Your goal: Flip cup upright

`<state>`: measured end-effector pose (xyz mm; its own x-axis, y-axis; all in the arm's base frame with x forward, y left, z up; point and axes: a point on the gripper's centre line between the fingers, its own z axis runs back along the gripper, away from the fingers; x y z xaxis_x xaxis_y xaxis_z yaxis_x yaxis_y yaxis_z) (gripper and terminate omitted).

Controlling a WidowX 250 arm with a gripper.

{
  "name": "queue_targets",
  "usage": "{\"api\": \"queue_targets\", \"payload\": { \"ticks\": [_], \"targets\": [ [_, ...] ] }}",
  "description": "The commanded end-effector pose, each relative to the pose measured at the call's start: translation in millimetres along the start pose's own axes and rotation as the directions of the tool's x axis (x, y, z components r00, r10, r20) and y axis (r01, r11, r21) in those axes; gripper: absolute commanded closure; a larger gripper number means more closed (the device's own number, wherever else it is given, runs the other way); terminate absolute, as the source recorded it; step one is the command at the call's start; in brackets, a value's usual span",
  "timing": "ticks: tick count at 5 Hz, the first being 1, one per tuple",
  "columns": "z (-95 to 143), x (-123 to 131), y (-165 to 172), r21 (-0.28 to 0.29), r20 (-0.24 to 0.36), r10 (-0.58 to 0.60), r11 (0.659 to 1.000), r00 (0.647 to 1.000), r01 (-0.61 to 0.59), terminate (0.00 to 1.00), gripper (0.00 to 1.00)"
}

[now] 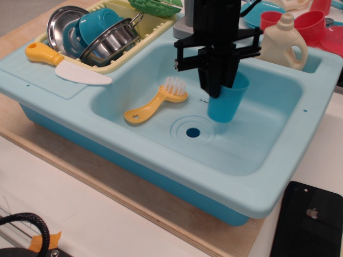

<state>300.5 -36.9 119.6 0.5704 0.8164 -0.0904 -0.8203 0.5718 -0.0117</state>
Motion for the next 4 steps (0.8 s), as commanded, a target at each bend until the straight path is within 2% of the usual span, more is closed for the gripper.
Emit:
{"api": "queue_targets", "payload": {
  "ticks": [1, 2, 3, 4],
  "targets": [
    [14.7, -0.6, -2.5, -0.139, 0.025, -0.049, 0.989, 0.998, 0.053, 0.00, 1.00],
    [3.0, 2.3, -0.3, -0.210, -0.006, -0.073, 0.975, 0.997, 0.070, 0.00, 0.00],
    [-4.8, 6.3, -5.2, -0.211, -0.038, -0.093, 0.974, 0.995, 0.083, 0.00, 0.00],
    [-4.8, 6.3, -5.2, -0.211, -0.038, -0.093, 0.974, 0.995, 0.083, 0.00, 0.00]
  ]
}}
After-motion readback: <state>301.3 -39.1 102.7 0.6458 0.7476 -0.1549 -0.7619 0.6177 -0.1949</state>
